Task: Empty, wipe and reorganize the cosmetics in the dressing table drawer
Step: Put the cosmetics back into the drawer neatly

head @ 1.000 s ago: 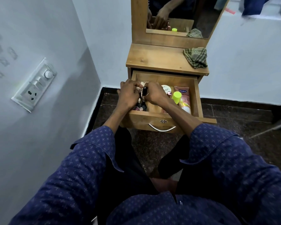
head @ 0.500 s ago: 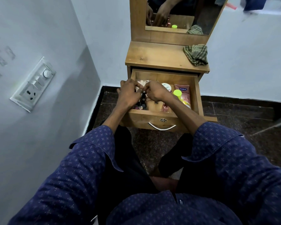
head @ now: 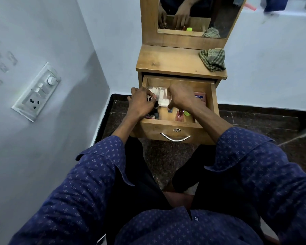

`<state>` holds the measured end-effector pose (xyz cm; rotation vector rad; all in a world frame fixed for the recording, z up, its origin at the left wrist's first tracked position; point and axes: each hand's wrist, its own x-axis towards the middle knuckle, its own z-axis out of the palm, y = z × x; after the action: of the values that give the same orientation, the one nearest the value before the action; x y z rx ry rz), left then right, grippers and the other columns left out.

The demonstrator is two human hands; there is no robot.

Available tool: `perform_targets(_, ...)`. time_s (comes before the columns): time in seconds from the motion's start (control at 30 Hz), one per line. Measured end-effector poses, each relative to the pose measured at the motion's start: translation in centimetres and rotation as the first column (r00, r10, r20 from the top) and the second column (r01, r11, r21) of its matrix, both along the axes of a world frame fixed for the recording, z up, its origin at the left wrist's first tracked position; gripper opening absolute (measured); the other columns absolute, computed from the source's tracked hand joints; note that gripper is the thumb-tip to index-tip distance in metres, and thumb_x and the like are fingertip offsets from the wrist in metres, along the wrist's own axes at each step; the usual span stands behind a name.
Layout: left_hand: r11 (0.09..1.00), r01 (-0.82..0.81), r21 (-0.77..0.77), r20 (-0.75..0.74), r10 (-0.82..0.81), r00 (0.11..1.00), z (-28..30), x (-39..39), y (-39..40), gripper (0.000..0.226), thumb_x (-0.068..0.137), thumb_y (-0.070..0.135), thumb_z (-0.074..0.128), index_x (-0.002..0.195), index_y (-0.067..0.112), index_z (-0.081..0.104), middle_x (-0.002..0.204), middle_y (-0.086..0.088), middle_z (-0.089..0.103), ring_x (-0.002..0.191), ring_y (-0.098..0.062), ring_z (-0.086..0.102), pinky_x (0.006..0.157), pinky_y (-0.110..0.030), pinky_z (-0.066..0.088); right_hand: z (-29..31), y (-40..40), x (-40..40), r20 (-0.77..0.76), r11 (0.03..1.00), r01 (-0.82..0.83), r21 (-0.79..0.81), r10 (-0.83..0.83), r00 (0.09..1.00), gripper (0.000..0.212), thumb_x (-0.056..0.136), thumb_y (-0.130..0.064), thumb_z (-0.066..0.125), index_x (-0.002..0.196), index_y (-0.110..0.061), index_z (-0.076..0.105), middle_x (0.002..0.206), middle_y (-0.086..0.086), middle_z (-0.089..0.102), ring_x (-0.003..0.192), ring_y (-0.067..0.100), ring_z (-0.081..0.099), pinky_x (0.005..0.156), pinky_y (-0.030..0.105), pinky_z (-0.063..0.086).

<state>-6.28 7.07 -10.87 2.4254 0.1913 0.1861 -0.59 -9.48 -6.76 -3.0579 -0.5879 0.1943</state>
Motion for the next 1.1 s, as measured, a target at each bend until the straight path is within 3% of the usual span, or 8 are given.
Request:
perform_targets(0.13,1.0,-0.004,0.003,-0.008,0.004,1.0,-0.1,-0.1,0.1,0.017,0.095,0.032,0.066,0.105,0.024,0.077,0.128,-0.004,0.066,0.135,-0.027,0.039,0.106,-0.059,0.036,-0.5,0.5,-0.4,0.094,0.997,-0.013,-0.082,0.021,0.995,0.016,0.09,-0.006,0.075,0.104,-0.013,0.069,0.092,0.005,0.061,0.085,0.026,0.059,0.073,0.039,0.05)
perform_targets(0.27,1.0,-0.011,0.0,-0.012,0.011,1.0,-0.2,0.0,0.1,0.019,0.094,0.032,0.065,0.107,0.023,0.077,0.126,-0.004,0.067,0.135,-0.027,0.039,0.106,-0.059,0.036,-0.5,1.1,-0.5,0.147,0.994,-0.053,-0.095,0.066,0.987,0.015,0.091,-0.003,0.068,0.099,-0.015,0.067,0.105,0.01,0.071,0.102,0.031,0.068,0.079,0.041,0.048)
perform_targets(0.43,1.0,-0.01,0.001,-0.015,0.01,1.0,-0.2,0.0,0.2,0.021,0.094,0.028,0.063,0.108,0.023,0.077,0.127,-0.003,0.067,0.133,-0.026,0.039,0.102,-0.053,0.037,-1.2,2.3,-0.7,0.05,0.992,-0.084,0.095,0.08,0.996,0.015,0.083,0.002,0.071,0.094,-0.008,0.073,0.104,0.018,0.072,0.099,0.038,0.07,0.073,0.039,0.049)
perform_targets(0.53,1.0,-0.003,0.001,-0.02,0.003,1.0,-0.2,0.0,0.2,0.023,0.091,0.025,0.063,0.109,0.025,0.078,0.128,-0.001,0.067,0.132,-0.024,0.039,0.102,-0.05,0.036,-2.0,2.9,-0.6,-0.026,0.977,-0.026,0.21,0.033,0.999,0.02,0.074,0.009,0.074,0.085,-0.007,0.071,0.098,0.021,0.072,0.094,0.04,0.07,0.067,0.035,0.044)
perform_targets(0.67,1.0,0.003,-0.001,-0.029,-0.003,1.0,-0.2,0.0,0.4,0.022,0.091,0.026,0.068,0.11,0.028,0.078,0.131,0.002,0.067,0.133,-0.022,0.037,0.102,-0.049,0.032,-2.6,2.7,-0.5,-0.126,0.946,0.081,0.315,-0.043,0.991,0.025,0.069,0.008,0.079,0.09,-0.004,0.074,0.096,0.02,0.074,0.089,0.036,0.072,0.066,0.033,0.05)
perform_targets(0.93,1.0,0.016,0.02,-0.016,-0.016,1.0,-0.3,-0.1,0.4,0.022,0.094,0.032,0.07,0.114,0.031,0.078,0.127,0.003,0.069,0.13,-0.022,0.037,0.097,-0.047,0.031,-3.0,2.7,-0.8,-0.143,0.91,0.145,0.388,-0.096,0.985,0.024,0.075,0.011,0.074,0.095,-0.002,0.071,0.105,0.023,0.072,0.094,0.039,0.07,0.067,0.036,0.05)
perform_targets(1.1,0.999,0.025,0.02,-0.019,-0.025,1.0,-0.1,-0.1,0.2,0.021,0.095,0.032,0.07,0.114,0.031,0.078,0.127,0.002,0.069,0.132,-0.024,0.036,0.105,-0.054,0.033,-2.8,2.6,-0.7,-0.121,0.91,0.13,0.394,-0.088,0.989,0.023,0.079,0.01,0.068,0.099,-0.002,0.068,0.106,0.025,0.07,0.095,0.042,0.069,0.066,0.037,0.046)
